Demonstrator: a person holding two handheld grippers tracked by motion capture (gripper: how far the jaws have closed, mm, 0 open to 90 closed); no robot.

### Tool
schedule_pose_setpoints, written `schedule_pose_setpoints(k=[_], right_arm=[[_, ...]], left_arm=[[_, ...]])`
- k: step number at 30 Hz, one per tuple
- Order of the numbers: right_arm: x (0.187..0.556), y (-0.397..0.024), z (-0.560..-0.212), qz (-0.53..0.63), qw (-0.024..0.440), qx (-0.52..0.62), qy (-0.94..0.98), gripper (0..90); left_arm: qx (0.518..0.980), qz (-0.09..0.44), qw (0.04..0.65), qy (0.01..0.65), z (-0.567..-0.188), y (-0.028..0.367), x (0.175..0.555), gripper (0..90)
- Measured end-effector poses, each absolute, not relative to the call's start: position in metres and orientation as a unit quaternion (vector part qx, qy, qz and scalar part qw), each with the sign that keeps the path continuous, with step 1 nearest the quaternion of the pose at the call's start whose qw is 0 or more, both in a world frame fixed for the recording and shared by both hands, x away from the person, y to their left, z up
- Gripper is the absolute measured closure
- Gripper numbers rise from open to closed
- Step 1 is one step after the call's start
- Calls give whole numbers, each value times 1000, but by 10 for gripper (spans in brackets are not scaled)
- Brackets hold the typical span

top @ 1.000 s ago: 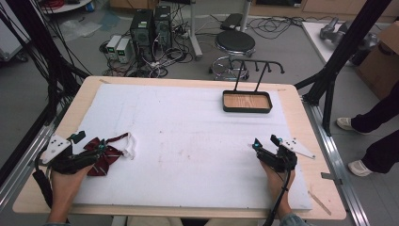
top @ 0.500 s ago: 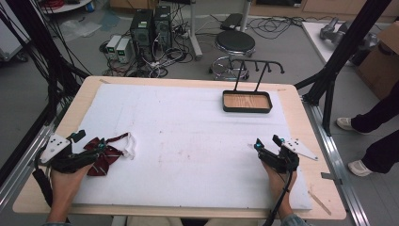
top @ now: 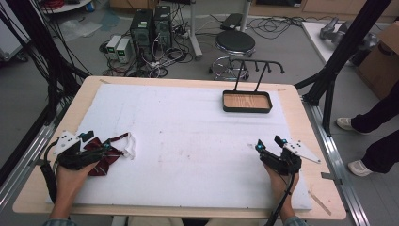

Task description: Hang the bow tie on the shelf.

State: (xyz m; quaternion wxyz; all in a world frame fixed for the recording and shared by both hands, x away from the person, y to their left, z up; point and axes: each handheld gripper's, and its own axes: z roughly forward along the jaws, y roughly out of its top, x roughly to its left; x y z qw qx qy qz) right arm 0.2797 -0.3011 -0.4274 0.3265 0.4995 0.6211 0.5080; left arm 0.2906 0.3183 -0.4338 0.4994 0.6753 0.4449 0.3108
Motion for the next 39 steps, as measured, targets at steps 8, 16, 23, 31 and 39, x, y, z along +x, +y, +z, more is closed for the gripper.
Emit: schedule_pose_setpoints(k=[8,16,23,31,39], right_arm=[[279,-302,-427,510,326,500,620,269],[279,-302,-426,511,324,500,620,269],[279,-302,-426,512,324,499,619,269],[279,-302,-425,511,324,499,620,270],[279,-301,-424,511,324,500,620,269]], left_arm=[[698,295,471,451,-440,320,295,280],[699,287,458,469,-439,326,293,280],[715,271,435,475,-445,325,295,280],[729,263,411,479,-448,322,299,301],[742,251,408,469,-447,318,305,309]])
